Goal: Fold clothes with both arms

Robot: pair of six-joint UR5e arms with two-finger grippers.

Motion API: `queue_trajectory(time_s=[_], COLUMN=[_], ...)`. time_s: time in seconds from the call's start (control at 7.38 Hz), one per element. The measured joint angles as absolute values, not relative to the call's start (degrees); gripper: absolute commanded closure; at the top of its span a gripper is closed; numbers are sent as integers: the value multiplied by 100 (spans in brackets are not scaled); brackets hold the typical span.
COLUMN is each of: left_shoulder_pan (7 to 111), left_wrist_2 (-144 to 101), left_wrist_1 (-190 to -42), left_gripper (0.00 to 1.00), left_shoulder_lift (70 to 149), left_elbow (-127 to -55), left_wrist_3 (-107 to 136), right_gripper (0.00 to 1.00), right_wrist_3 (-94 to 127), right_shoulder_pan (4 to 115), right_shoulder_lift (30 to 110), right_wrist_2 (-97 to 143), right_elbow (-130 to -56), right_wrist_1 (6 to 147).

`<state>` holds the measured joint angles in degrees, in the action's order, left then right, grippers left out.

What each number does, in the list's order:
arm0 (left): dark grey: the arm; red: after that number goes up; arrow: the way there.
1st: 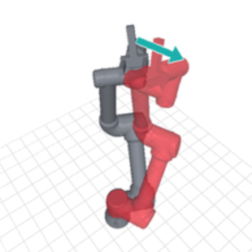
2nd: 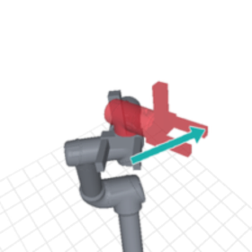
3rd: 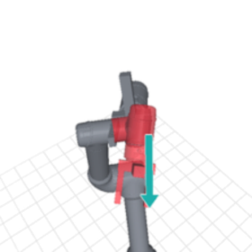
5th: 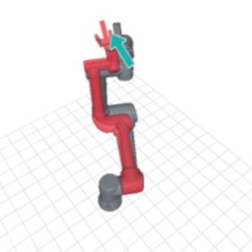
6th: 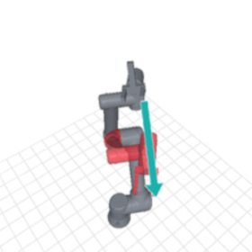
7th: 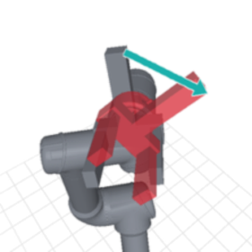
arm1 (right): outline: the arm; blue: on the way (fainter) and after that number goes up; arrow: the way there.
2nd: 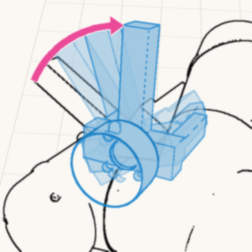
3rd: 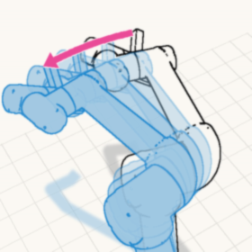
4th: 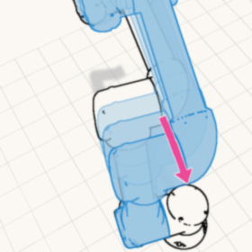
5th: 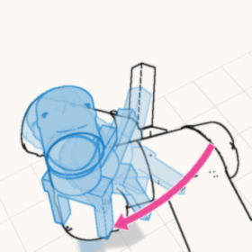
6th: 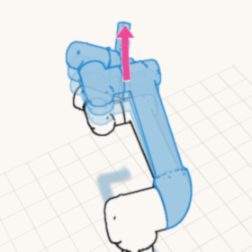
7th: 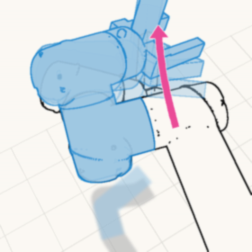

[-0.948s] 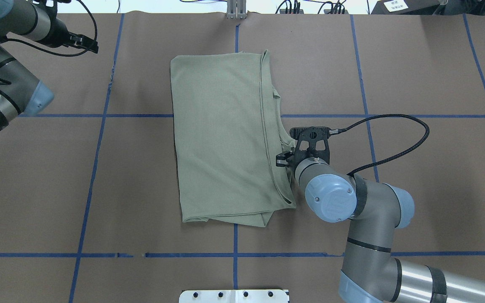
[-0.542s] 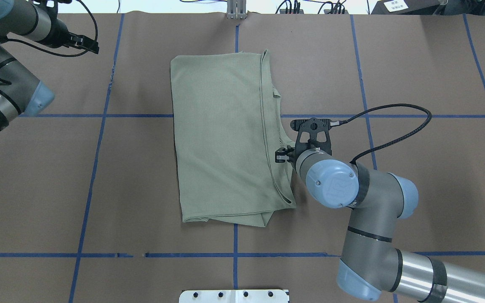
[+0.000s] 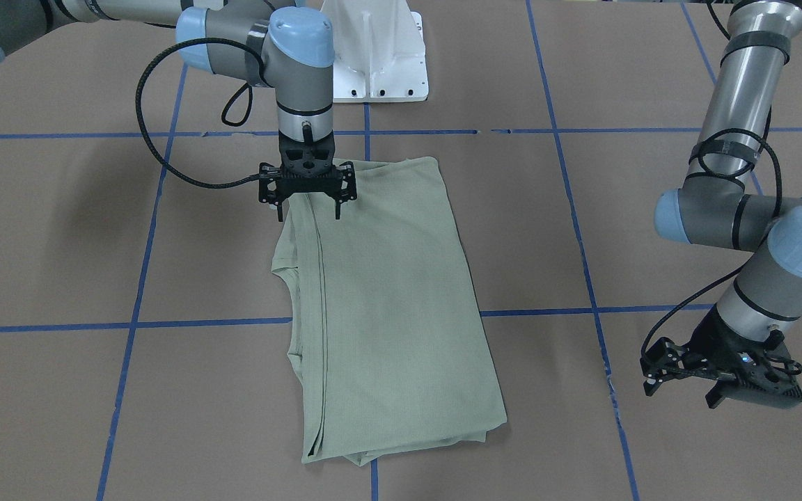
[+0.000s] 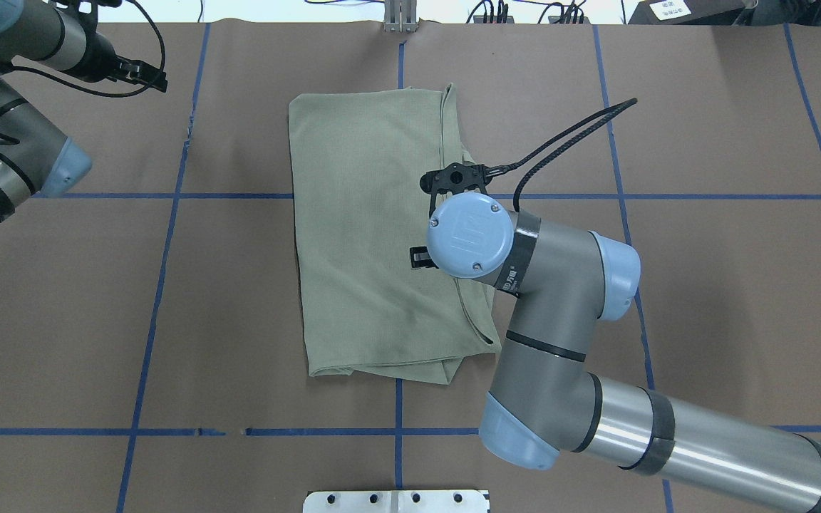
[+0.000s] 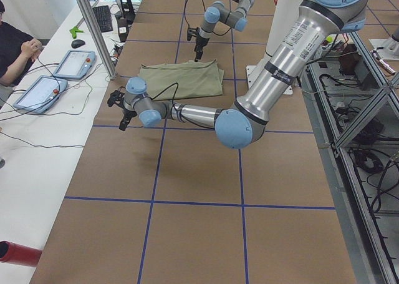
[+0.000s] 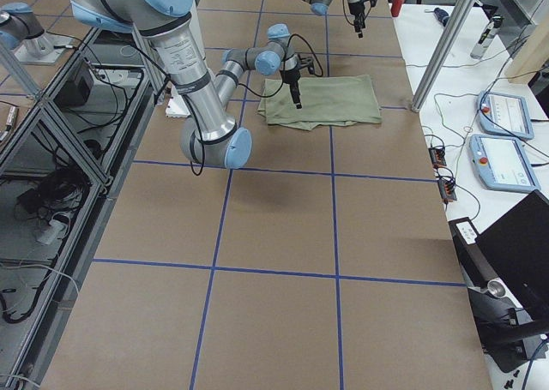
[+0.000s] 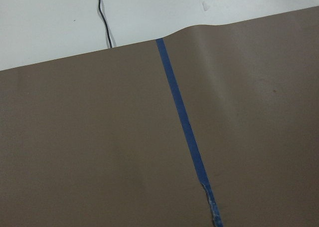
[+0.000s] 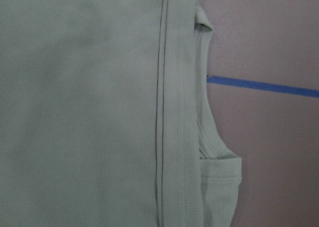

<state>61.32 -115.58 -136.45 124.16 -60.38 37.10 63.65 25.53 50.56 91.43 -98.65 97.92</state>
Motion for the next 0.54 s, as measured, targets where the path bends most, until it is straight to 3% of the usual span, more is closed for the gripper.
queue_trajectory(time_s=[0.54], left_shoulder_pan=[6126], left_wrist_2=[-11558], left_wrist_1=[-13750], left_gripper=[0], left_shoulder_lift=[12328], left_elbow=[-6038], left_wrist_3=[3715], right_gripper=[0], right_wrist_3=[5331], right_shoulder_pan=[2474], right_shoulder_lift=[5003], right_wrist_2=[9580], right_elbow=[-9403], right_wrist_1=[9990])
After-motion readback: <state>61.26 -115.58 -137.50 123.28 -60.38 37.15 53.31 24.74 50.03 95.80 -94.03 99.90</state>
